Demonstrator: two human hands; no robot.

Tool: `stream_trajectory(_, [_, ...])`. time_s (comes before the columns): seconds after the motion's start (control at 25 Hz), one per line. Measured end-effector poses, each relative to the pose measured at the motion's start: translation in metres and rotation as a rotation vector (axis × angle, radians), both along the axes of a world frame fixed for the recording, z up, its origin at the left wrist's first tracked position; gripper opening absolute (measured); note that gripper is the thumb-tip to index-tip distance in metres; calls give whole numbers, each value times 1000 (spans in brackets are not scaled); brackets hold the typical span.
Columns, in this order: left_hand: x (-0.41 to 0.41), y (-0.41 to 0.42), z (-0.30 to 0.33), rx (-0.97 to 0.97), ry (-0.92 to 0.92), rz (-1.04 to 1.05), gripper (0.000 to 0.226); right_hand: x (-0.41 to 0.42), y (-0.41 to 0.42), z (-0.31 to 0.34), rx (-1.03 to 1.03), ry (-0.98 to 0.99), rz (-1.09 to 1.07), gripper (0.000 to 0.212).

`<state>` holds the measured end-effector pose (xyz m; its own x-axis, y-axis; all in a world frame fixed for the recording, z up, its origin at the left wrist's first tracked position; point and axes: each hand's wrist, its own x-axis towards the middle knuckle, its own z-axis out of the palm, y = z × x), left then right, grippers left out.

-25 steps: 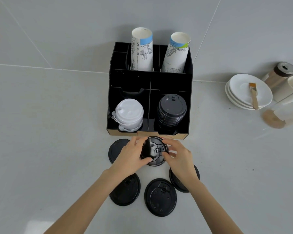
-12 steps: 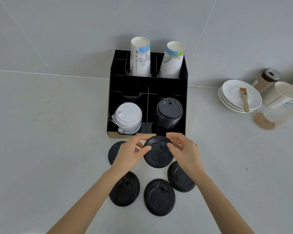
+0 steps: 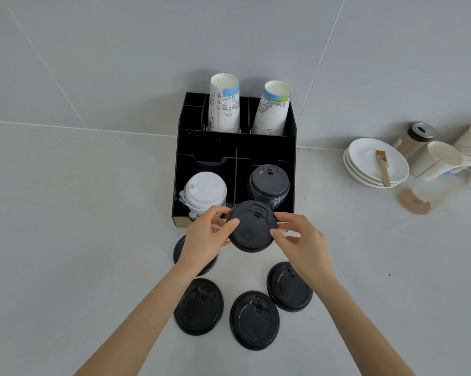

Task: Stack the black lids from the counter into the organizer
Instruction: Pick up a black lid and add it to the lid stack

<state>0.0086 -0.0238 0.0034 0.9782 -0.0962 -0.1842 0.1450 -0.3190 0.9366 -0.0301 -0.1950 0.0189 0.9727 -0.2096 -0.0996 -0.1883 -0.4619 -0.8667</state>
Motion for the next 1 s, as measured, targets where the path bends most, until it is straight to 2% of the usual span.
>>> stream_trajectory(0.28, [10, -15, 9, 15, -43, -15, 35, 15, -5, 4, -53, -36, -44, 27])
stream_trajectory(0.48, [25, -29, 13, 181, -199, -53, 42, 39, -11, 14, -65, -42, -56, 33])
stream_trajectory(1.0, [79, -58, 8, 273, -88, -90, 49, 98, -23, 8, -183, 2, -8, 41])
